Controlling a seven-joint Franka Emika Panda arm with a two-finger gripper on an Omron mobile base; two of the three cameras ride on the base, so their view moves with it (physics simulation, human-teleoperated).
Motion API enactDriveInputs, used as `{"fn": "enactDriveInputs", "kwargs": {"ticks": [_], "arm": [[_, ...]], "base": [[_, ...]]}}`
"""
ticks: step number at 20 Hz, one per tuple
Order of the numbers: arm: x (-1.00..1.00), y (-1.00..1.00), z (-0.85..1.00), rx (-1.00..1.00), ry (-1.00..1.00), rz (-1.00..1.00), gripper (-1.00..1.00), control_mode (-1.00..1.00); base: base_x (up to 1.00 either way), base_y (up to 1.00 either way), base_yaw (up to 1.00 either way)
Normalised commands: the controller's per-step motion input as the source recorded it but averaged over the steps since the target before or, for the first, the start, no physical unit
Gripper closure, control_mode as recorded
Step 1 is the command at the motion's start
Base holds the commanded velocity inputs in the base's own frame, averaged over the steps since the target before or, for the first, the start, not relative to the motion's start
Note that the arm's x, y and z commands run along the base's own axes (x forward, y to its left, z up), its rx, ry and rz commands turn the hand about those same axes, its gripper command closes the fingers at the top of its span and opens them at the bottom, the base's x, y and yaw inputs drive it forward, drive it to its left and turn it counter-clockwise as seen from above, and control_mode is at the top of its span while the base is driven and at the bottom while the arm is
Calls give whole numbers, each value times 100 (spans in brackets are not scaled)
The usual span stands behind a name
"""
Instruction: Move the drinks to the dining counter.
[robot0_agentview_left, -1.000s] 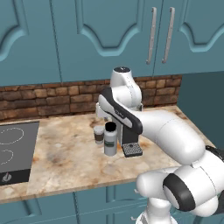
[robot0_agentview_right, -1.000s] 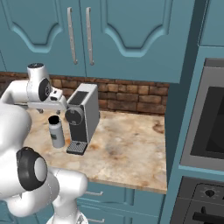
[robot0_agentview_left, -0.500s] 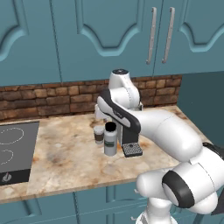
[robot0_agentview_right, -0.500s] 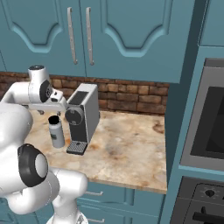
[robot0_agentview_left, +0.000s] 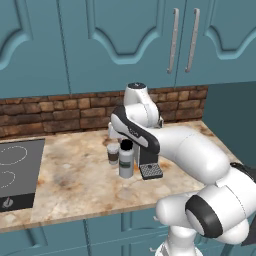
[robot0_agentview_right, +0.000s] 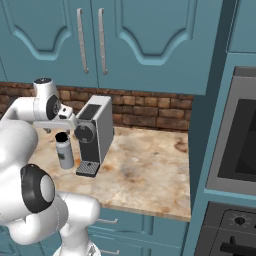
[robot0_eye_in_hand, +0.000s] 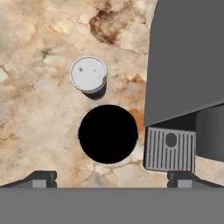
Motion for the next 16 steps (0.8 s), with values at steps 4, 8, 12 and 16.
{"fn": "enactDriveInputs", "kwargs": {"ticks": [4, 8, 12, 16], "arm": [[6, 0, -8, 0, 0, 0, -100, -100], [6, 5, -10, 0, 0, 0, -100, -100], [4, 3, -11, 0, 0, 0, -100, -100], [3, 5, -11, 0, 0, 0, -100, -100]], "base": [[0, 0, 0], [0, 0, 0], [0, 0, 0], [0, 0, 0]]}}
